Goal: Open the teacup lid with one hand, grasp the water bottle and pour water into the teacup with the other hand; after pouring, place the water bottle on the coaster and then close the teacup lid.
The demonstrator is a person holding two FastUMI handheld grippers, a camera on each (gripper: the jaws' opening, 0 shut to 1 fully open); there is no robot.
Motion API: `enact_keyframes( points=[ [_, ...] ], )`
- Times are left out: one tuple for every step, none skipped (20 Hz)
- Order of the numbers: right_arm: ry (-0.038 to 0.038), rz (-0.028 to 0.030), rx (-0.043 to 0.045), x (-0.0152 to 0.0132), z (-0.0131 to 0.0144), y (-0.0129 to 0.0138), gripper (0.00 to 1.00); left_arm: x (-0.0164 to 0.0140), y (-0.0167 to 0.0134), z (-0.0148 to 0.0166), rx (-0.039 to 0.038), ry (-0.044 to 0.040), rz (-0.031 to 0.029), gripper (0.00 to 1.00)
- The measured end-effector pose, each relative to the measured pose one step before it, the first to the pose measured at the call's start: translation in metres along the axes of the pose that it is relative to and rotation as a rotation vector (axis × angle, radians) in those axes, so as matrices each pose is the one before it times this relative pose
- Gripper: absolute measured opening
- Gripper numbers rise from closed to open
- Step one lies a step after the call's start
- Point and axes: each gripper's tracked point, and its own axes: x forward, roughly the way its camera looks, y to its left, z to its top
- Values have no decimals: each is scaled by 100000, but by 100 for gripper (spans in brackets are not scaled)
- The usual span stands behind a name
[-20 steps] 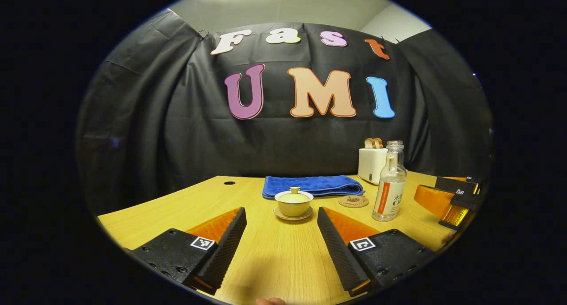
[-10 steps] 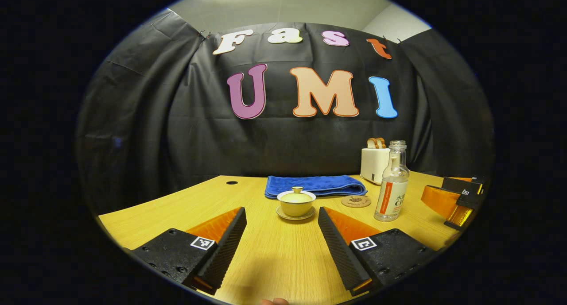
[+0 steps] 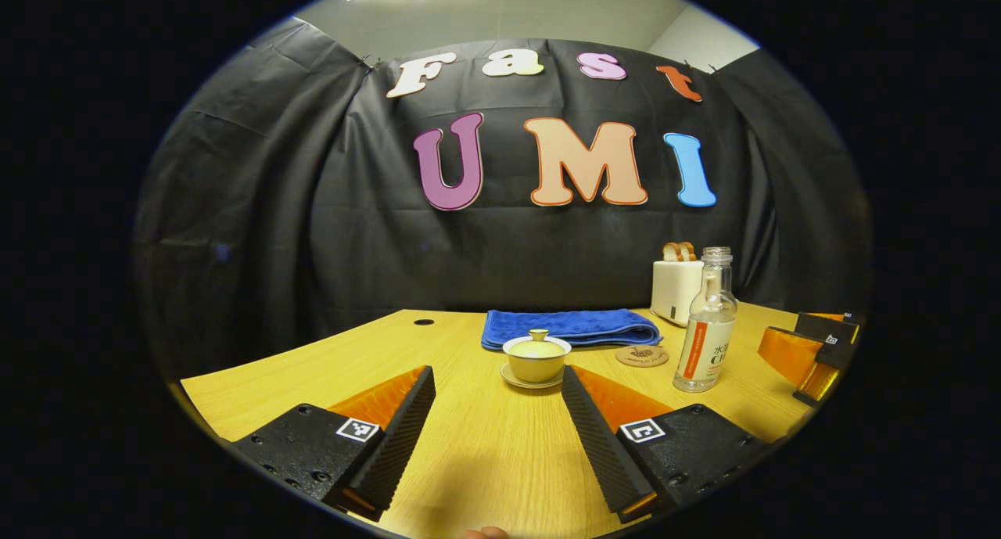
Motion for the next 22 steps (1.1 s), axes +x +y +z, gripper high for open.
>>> enact_keyframes(
  points=[
    [-6,14,-73,7,60,0,94,52,-189,129,-153,-273,-771,95],
    [-158,28,-77,-23,12,2,94,77,-222,-38,-349,-305,-1123,95],
    [55,217,67,-10,43,22,98,89,-265,104,-120,-110,-1718,95],
    [166,731,-18,2,-124,105,94,159,-220,10,-184,-474,-1052,95],
    [144,1931,156,-26,-7,255,94,451,-326,-4,64,136,-1625,95],
    [90,2040,-15,-51,86,287,94,358,-208,5,107,155,-1008,95],
    [31,1992,63,-65,-33,240,94,627,-211,20,-71,-136,-1112,95],
    [165,1296,-8,-7,20,126,94,691,-237,-107,153,184,-1242,95],
    [-159,178,-74,-37,6,-88,94,680,-172,22,-129,-17,-1279,95],
    [-95,-517,81,-30,84,-318,94,839,-64,-101,68,95,-993,95],
    [120,-293,-168,164,-152,-175,94,965,78,77,-275,-49,-321,95],
    [3,19,43,81,52,-207,94,985,201,-77,-78,-52,183,95],
    [-73,-274,-92,8,10,-349,94,1127,78,-58,140,405,-252,95],
    [-58,-940,68,154,37,-535,94,1215,57,-318,262,728,-119,95],
    [11,-1232,18,98,-24,-671,94,1111,124,-100,511,1321,23,95],
    [88,-1146,-16,112,50,-645,98,845,142,-410,955,1737,301,95],
    [-372,-1276,-80,104,-53,-628,94,835,40,-4,725,844,-38,95],
    [18,-1231,0,120,80,-672,94,735,-82,-12,665,378,-350,95],
    [34,-1020,-15,32,-81,-533,98,687,-142,37,473,458,-561,95],
    [-113,-1079,87,134,36,-556,94,669,-251,-285,583,1010,-724,95],
    [-102,-973,66,63,14,-477,94,599,-136,-66,687,1335,-844,95],
    [5,-791,-39,88,46,-380,94,609,-143,-210,270,1216,-558,95]
  ],
)
